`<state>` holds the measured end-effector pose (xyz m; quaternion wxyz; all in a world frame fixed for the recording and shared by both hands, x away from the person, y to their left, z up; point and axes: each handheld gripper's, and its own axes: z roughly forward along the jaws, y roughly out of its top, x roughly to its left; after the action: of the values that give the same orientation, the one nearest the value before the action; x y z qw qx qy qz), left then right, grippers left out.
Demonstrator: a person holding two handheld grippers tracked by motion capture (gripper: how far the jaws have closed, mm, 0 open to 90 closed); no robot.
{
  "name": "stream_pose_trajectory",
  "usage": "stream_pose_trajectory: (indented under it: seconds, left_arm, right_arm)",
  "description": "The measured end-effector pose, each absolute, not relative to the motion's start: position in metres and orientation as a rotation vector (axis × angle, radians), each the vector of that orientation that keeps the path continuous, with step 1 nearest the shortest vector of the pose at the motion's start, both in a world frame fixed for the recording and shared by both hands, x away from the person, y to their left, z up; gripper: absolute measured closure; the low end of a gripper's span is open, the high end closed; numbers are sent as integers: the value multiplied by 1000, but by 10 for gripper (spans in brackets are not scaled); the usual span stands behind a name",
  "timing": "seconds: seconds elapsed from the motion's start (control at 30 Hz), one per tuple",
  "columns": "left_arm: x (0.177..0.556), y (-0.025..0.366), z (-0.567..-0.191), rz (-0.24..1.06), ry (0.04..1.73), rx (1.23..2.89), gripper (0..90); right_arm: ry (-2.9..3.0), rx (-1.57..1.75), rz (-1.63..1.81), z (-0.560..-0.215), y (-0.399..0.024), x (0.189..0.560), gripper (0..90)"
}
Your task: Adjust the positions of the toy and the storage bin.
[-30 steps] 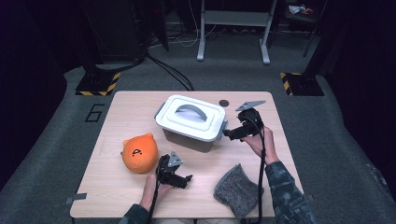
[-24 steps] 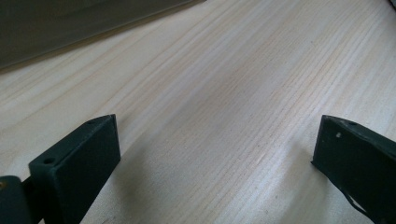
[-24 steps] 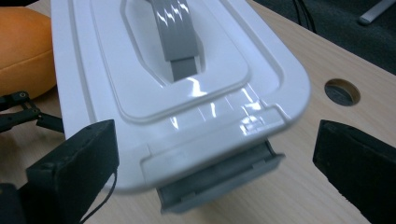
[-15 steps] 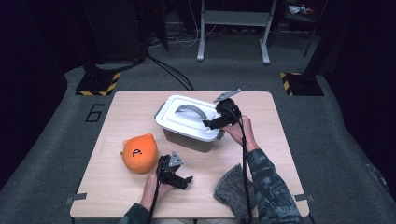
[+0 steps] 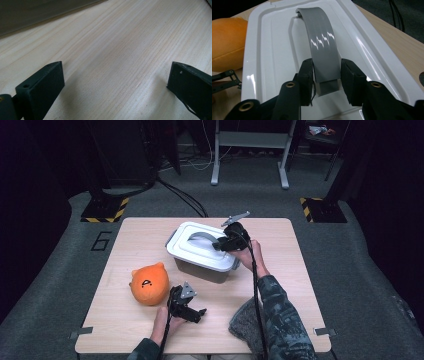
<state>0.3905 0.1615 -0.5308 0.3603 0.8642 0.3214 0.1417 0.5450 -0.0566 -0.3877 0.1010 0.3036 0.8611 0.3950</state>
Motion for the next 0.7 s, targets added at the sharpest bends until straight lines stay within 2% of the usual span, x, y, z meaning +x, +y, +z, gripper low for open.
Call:
stream_pose_trajectory:
  seconds: [0.33, 0.7]
  left_arm:
    - [391, 161, -531, 365, 828, 2227, 3]
    - [391, 162, -530, 366, 826, 2235, 4]
  right_arm:
    - [2517, 901, 1098, -387, -52, 540, 654]
    - [2419, 1074, 1010, -384, -56, 522, 651]
